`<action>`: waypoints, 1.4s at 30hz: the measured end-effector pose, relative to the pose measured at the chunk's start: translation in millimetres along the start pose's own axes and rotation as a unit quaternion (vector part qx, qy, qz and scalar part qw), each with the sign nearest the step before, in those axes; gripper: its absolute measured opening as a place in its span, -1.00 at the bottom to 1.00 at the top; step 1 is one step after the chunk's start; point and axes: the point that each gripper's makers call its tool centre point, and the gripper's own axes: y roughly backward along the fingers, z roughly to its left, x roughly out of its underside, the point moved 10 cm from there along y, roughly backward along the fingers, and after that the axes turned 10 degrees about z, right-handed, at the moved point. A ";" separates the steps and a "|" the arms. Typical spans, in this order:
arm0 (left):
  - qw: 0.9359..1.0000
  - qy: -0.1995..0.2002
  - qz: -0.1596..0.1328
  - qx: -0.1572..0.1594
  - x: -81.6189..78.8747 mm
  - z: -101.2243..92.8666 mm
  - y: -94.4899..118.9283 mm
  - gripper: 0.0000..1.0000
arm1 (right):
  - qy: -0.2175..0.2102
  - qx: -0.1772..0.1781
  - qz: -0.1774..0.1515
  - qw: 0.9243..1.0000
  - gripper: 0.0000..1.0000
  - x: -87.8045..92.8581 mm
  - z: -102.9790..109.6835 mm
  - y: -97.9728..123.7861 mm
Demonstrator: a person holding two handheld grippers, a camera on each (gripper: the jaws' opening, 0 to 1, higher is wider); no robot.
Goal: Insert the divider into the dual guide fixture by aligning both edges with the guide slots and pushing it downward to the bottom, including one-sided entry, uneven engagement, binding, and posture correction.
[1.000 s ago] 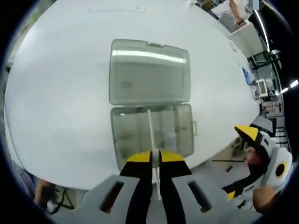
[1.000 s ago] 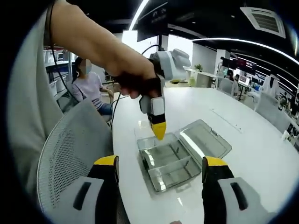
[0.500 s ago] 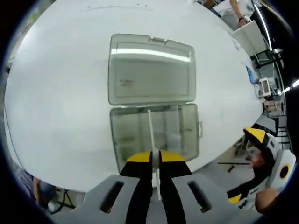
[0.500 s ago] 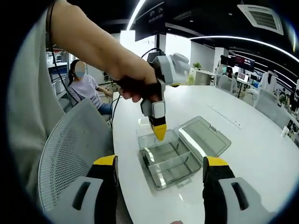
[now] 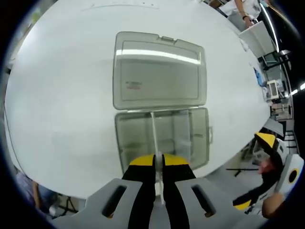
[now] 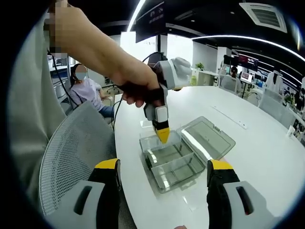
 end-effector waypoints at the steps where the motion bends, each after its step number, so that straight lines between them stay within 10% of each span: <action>1: 1.000 0.001 0.000 0.001 -1.3 0.9 -0.7 -0.98 | 0.000 0.000 0.000 1.000 0.44 0.2 0.0 -0.1; 42: 1.000 0.000 0.003 -0.018 -4.8 0.4 -9.9 -0.98 | -0.013 -0.006 -0.001 1.000 0.43 7.3 -0.7 -0.4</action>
